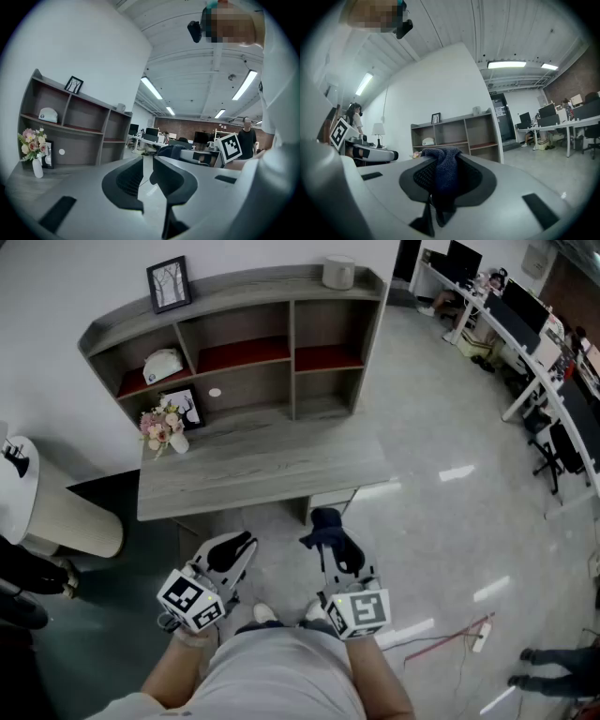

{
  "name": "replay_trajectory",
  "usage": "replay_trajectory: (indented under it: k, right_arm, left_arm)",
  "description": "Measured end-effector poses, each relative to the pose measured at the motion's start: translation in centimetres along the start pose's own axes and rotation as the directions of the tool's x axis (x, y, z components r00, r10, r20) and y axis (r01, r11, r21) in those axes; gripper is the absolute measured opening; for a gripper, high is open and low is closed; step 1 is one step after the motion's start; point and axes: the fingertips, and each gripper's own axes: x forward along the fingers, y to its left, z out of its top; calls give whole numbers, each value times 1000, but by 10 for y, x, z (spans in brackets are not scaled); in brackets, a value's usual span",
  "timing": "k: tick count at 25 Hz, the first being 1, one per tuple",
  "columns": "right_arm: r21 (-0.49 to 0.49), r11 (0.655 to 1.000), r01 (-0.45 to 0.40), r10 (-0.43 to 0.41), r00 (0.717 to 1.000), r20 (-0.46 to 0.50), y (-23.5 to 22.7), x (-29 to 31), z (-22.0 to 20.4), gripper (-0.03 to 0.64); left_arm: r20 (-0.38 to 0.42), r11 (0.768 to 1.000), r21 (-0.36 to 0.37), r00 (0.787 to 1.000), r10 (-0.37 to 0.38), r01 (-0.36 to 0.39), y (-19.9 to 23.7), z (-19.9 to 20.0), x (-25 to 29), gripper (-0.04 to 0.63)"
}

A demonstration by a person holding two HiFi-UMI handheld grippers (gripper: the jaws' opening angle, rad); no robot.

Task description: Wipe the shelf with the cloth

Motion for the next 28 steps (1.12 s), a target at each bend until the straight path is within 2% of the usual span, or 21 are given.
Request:
replay_trajectory:
  k: [10, 13, 18, 23, 28]
  right_arm:
    - [16, 1000, -4, 4, 1000, 5, -62, -16, 4, 72]
    - [55, 998, -14, 13, 1000, 24, -86, -24, 8, 74]
    - [107, 994, 17, -21, 999, 40, -124, -30, 3, 74]
    - [107, 994, 22, -25, 999, 27, -145, -22, -1, 74]
    - [107, 994, 37, -38, 999, 14, -164, 9, -3, 74]
  left_arm:
    - [-22, 1000, 7, 1000, -10, 10, -31, -5, 61, 52]
    - [-27, 1000, 12, 1000, -12, 13, -43, -6, 83, 52]
    - [-23, 1000, -7, 1000, -14, 14, -55, -8, 113, 52]
    - [-48, 1000, -15, 999, -18, 18, -49, -13, 137, 52]
    - [-46, 999, -28, 999, -29, 27, -22, -10, 166, 52]
